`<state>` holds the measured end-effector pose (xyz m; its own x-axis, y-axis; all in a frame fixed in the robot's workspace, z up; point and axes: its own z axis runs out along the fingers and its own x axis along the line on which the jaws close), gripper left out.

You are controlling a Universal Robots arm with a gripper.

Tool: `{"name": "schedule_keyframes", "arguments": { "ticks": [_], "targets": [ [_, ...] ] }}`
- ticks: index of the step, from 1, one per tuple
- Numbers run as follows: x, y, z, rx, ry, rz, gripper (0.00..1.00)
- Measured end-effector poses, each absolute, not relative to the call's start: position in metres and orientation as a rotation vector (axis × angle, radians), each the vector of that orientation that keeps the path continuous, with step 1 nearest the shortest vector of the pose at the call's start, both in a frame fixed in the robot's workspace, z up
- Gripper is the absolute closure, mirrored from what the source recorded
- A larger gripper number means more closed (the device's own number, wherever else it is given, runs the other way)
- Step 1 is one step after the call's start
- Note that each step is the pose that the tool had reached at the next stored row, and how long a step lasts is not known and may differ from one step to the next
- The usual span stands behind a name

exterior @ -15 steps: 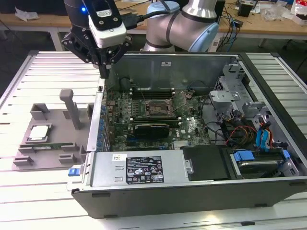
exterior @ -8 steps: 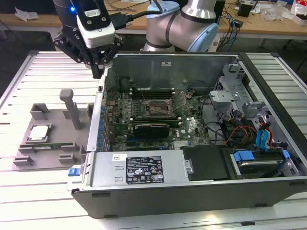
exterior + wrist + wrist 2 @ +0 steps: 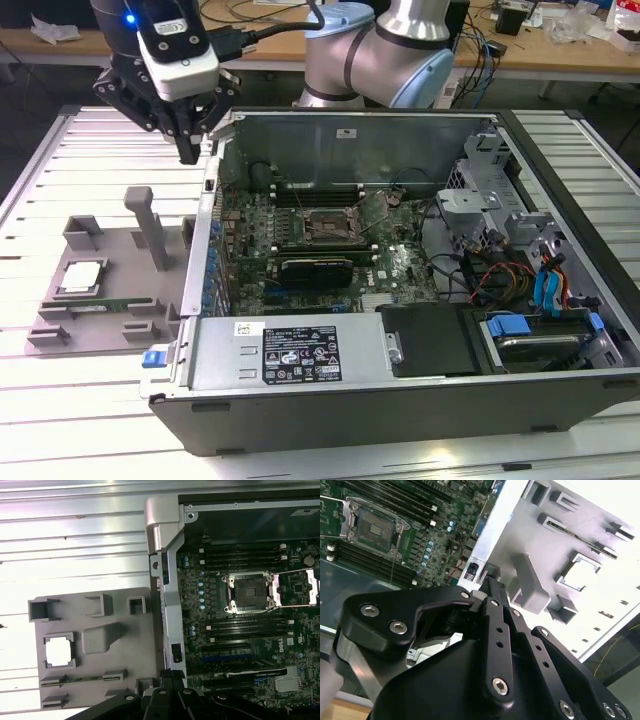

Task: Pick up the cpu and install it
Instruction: 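Reach for the cpu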

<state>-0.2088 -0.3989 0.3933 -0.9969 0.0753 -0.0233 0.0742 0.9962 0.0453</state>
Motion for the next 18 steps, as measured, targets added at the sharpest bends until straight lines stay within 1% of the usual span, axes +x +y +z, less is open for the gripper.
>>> {"name": "schedule_keyframes", "arguments": {
  "ticks": [18],
  "targets": [
    [-0.243, -0.399, 0.393, 0.117, 3.114, 0.069, 0.89]
  ]
}}
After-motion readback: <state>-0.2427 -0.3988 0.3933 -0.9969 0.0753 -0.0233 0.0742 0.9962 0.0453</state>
